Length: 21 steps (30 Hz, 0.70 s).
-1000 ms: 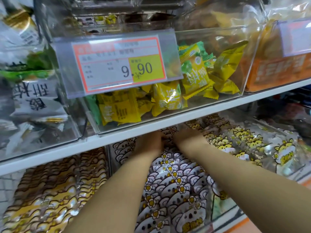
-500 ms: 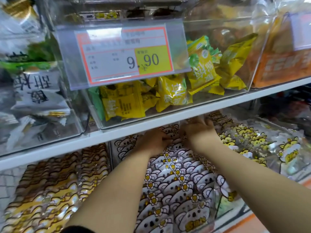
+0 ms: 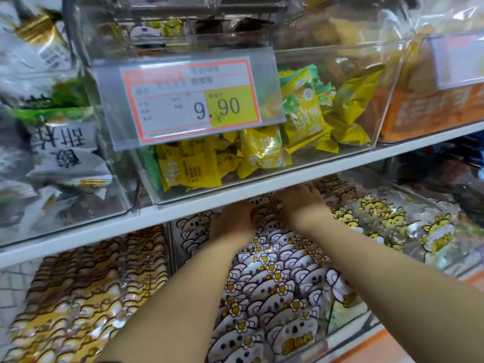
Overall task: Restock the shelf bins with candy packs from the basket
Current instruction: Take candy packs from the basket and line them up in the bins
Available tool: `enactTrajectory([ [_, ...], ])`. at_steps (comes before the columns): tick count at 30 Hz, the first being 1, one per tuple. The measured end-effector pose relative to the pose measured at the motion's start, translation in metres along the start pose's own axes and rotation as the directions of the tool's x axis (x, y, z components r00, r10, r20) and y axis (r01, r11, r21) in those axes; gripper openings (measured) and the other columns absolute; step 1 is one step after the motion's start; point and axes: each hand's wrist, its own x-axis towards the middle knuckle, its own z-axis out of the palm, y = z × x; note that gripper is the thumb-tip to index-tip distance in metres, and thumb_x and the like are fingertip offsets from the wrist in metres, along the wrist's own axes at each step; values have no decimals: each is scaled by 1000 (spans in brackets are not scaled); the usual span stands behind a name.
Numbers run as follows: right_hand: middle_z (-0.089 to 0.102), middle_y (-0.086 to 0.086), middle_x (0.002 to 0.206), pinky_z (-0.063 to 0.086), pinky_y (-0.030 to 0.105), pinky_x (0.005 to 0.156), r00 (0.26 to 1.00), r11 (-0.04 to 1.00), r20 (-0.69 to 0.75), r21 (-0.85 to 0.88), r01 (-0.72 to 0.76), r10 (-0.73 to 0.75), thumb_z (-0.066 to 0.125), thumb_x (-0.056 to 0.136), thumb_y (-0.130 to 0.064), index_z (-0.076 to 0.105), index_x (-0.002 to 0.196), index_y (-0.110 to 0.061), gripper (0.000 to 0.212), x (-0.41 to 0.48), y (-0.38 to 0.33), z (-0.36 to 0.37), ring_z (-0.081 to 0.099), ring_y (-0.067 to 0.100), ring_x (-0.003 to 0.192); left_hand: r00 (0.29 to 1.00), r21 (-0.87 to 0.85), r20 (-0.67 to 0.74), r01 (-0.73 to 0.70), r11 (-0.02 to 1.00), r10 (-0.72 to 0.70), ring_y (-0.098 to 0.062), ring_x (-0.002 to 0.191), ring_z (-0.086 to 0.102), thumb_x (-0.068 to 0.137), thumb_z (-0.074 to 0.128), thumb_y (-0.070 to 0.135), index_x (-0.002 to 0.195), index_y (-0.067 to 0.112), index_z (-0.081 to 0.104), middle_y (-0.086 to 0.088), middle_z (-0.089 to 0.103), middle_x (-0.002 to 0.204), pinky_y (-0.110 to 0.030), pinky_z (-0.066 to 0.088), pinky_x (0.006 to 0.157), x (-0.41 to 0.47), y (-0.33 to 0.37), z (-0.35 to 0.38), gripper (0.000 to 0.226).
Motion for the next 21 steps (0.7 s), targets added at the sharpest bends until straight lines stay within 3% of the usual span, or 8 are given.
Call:
enactTrajectory([
  [3, 64, -1, 127, 44, 38, 103, 989, 993, -94, 4, 119, -118, 59, 91, -31, 63, 122, -36, 31, -19, 15, -18, 54, 27, 121, 999, -43, -18, -42, 998, 42, -21, 124, 55, 102, 46, 27, 138, 27, 53, 1, 56, 139, -34, 47, 96, -5, 3, -9, 37],
  [5, 66, 1, 122, 50, 37, 94, 978, 978, -8, 3, 208, -208, 54, 94, -29, 64, 121, -32, 29, -34, 20, -25, 60, 26, 112, 997, -7, 71, -37, 999, 38, -24, 133, 48, 102, 45, 28, 145, 25, 47, -2, 48, 148, -41, 43, 105, -2, 5, -12, 43],
  [6, 66, 2, 123, 48, 40, 99, 970, 975, 98, 18, 221, -222, 51, 96, -27, 63, 124, -29, 31, -41, 19, -26, 60, 26, 114, 994, 10, 107, -30, 1000, 29, -26, 134, 46, 101, 45, 29, 144, 23, 48, -4, 47, 148, -44, 43, 107, 2, 4, -10, 43],
  [9, 62, 6, 130, 18, 56, 118, 916, 979, 352, 9, 203, -194, 41, 100, -25, 60, 124, -20, 31, -46, 9, -14, 51, 26, 129, 984, 87, 179, -42, 995, 26, -29, 133, 48, 99, 40, 34, 143, 21, 49, -8, 50, 148, -48, 44, 107, 10, -3, -6, 47],
  [13, 56, 2, 141, -9, 66, 114, 867, 953, 475, -165, 254, -149, 35, 100, -24, 55, 132, -20, 39, -31, -6, -1, 38, 25, 141, 958, 182, 285, -52, 982, -2, -32, 131, 51, 104, 32, 33, 151, 31, 38, -11, 50, 149, -47, 42, 106, 17, -5, 2, 48],
  [16, 48, 3, 150, -12, 65, 116, 884, 962, 446, -153, 227, -137, 34, 100, -26, 47, 142, -21, 44, -32, -5, -3, 28, 25, 147, 959, 97, 279, -71, 993, 41, -31, 142, 40, 104, 32, 25, 155, 34, 28, -9, 39, 158, -53, 33, 113, 20, -3, -1, 53],
  [18, 52, 4, 145, -5, 61, 118, 922, 983, 359, -52, 175, -145, 36, 101, -28, 48, 138, -20, 40, -44, 3, -16, 37, 23, 142, 974, 6, 204, -102, 995, 98, -31, 146, 33, 104, 36, 20, 156, 36, 26, -5, 32, 162, -54, 30, 117, 17, -3, -7, 56],
  [21, 52, -1, 145, -1, 55, 122, 956, 991, 261, 32, 134, -137, 37, 102, -28, 47, 141, -25, 41, -73, 20, -37, 45, 19, 137, 993, -48, 27, -118, 992, 119, -29, 135, 48, 103, 40, 18, 148, 30, 46, -5, 46, 153, -40, 40, 109, 16, -8, -7, 47],
])
